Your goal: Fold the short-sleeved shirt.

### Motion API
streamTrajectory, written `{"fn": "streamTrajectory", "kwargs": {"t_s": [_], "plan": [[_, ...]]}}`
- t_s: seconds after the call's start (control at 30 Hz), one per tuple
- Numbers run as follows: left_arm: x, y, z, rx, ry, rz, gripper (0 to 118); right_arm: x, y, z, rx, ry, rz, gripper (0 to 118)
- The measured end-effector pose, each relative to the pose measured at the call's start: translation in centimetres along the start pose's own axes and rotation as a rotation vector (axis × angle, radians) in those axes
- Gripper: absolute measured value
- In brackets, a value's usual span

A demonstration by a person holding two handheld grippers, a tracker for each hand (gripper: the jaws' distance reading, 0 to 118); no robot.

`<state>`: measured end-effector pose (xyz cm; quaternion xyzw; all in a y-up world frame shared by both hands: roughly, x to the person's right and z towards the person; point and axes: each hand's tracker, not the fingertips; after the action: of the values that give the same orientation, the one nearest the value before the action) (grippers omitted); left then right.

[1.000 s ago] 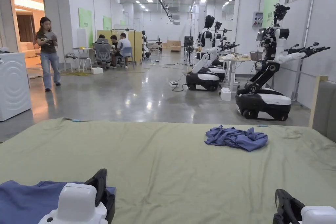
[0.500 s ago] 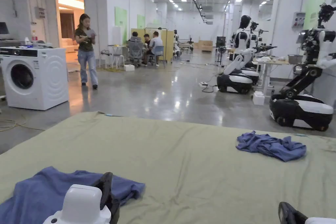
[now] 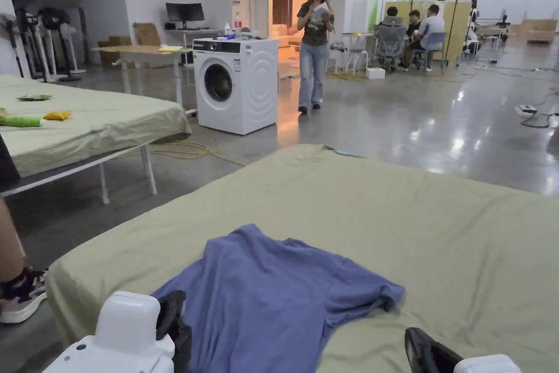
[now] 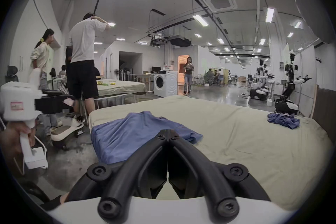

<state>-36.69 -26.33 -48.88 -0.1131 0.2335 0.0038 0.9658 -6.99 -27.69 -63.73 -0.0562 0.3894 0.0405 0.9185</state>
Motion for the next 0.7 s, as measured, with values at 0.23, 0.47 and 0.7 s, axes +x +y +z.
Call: {"fn": "streamTrajectory", "kwargs": {"t_s": [0.23,0.47,0.7], "plan": [[-1.3,-0.9,-19.6,-0.363,-0.105,0.017,0,2.9,-2.3,-2.4,-0.073,-0.007,0.015,2],[-3.4,-3.9,-33.5,-0.659,-0.077,-0.017,0,6.2,-5.7,-4.9,-0.18,-0.042,-0.082,2],[-2.3,-2.6,-37.8,-0.606,-0.032,-0.044,118,5.8,-5.3,-5.8,-0.169,-0.005,-0.085,2]]}}
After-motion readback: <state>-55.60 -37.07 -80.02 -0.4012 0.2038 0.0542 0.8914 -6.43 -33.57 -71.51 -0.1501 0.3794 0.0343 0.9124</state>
